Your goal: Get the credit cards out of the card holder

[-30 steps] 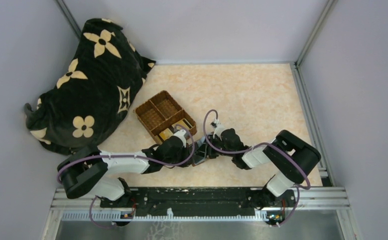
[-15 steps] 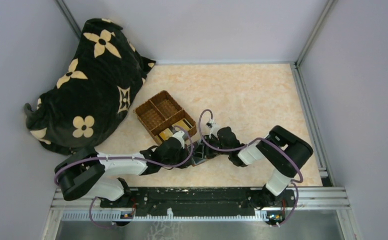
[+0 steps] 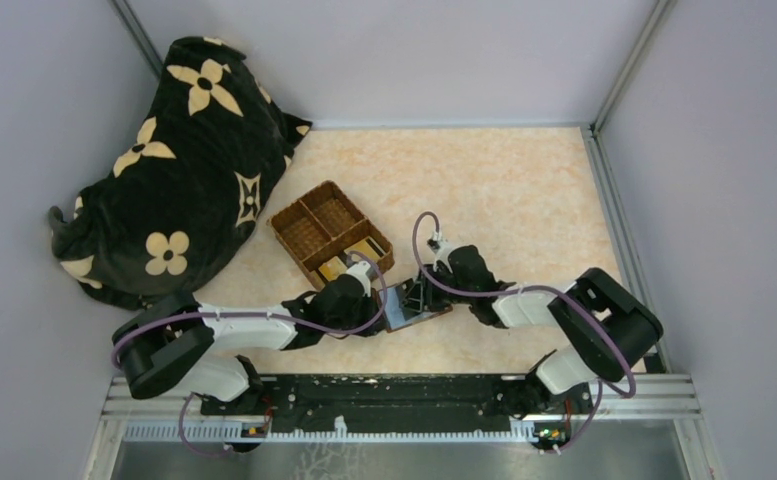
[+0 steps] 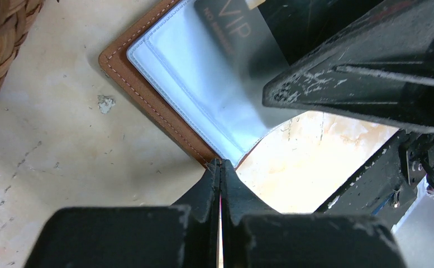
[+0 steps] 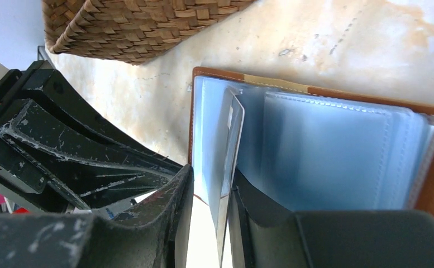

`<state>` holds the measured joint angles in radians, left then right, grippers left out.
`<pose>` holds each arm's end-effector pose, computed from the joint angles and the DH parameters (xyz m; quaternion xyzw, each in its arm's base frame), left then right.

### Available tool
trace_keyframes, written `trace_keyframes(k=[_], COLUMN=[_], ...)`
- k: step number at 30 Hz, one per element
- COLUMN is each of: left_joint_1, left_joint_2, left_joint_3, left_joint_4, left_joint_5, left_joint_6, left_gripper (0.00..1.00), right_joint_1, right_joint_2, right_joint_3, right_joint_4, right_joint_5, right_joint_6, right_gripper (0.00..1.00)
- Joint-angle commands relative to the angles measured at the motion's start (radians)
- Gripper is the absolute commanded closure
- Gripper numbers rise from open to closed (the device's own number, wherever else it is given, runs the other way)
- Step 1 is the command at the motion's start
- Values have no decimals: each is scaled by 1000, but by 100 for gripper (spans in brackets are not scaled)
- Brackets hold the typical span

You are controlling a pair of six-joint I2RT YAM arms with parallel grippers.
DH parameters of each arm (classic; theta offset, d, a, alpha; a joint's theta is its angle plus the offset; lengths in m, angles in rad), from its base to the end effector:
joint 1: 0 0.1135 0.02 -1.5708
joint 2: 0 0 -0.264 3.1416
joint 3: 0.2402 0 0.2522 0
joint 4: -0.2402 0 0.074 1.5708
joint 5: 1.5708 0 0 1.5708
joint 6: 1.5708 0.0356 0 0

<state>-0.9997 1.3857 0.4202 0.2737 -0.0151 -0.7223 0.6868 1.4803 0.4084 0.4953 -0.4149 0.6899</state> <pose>0.1326 -0.2054 0.1358 0.1219 0.8967 -0.3183 0.2825 0.1884 0.1730 0.1319 -0.0969 0.8603 0.4363 0.2454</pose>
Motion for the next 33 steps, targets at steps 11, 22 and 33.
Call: trace_keyframes(k=[11,22,33], left_joint_1=[-5,-6,-1], left_joint_2=[21,-133,-343], left_joint_3=[-5,11,5], left_joint_4=[4,-20,-41], left_joint_5=[12,88,318], left_joint_6=[-3,89,273], left_gripper=[100,29,23], right_joint_1=[-88,-101,-102], right_joint_2=[-147,-349,-523], right_joint_3=[33,25,-51], right_joint_4=[-151,-322,-306], right_joint_5=[15,42,-243], right_joint_6=[-111,-186,-185], right_gripper=[84,100,100])
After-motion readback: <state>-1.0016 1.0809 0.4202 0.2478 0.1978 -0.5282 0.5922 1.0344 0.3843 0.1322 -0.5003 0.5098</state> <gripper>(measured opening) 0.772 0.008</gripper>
